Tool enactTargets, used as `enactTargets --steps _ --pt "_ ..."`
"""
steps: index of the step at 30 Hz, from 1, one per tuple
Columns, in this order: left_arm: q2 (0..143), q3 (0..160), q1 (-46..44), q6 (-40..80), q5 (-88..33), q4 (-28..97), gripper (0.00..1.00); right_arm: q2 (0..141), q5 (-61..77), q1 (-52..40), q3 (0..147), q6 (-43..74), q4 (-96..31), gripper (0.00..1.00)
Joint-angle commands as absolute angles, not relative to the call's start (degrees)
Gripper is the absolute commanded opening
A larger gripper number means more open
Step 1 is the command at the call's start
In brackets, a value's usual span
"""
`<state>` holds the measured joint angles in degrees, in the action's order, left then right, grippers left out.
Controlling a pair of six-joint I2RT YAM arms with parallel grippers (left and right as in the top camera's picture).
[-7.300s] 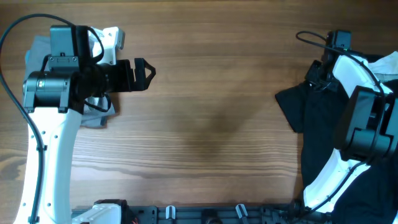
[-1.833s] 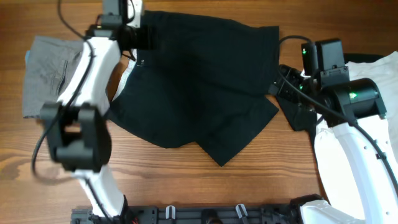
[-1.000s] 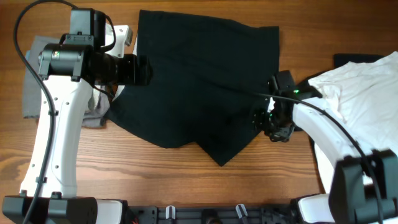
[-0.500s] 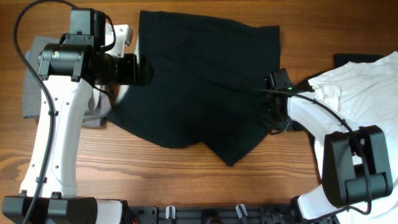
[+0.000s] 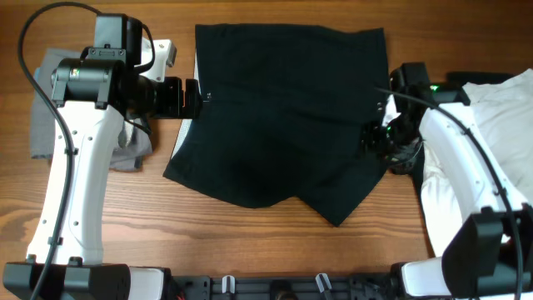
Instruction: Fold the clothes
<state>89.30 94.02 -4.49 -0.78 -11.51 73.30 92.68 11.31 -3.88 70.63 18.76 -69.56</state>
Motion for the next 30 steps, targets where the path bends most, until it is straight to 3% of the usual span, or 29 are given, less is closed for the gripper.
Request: enactTargets --steps 1,7,10,13,23,24,27,30 --pt "89.8 93.7 -4.4 -0.8 -9.7 73.3 0.98 84.3 16.7 -10.9 67.6 20.4 -71.9 0.69" --pt "89.8 93.7 -4.4 -0.8 -9.8 73.3 1.0 72.6 9.7 -19.7 54.4 35.2 -70.0 0.83" --pt "89.9 93.7 -4.4 -0.8 -9.8 73.3 1.0 72.2 12.2 -19.9 45.2 36.4 -64.3 0.8" --pt "90.0 93.7 -4.4 -0.8 -9.8 73.3 1.0 72.6 20.6 -19.9 36.6 36.4 -54.4 0.71" --pt "95.4 93.7 -4.4 -0.5 -10.3 73.4 1.0 75.0 17.9 -19.9 27.9 40.1 -38.6 0.75" --pt "96.0 93.7 -4.4 -0.2 -10.6 73.4 1.0 75.4 18.1 -19.9 27.9 38.9 -37.3 0.69" --pt "97.1 93.7 -4.4 0.3 -10.9 73.5 1.0 75.9 17.9 -19.9 28.0 39.3 -37.6 0.08" --pt "97.1 93.7 -4.4 0.3 -10.8 74.4 1.0 74.4 12.8 -19.9 30.6 43.1 -43.5 0.04"
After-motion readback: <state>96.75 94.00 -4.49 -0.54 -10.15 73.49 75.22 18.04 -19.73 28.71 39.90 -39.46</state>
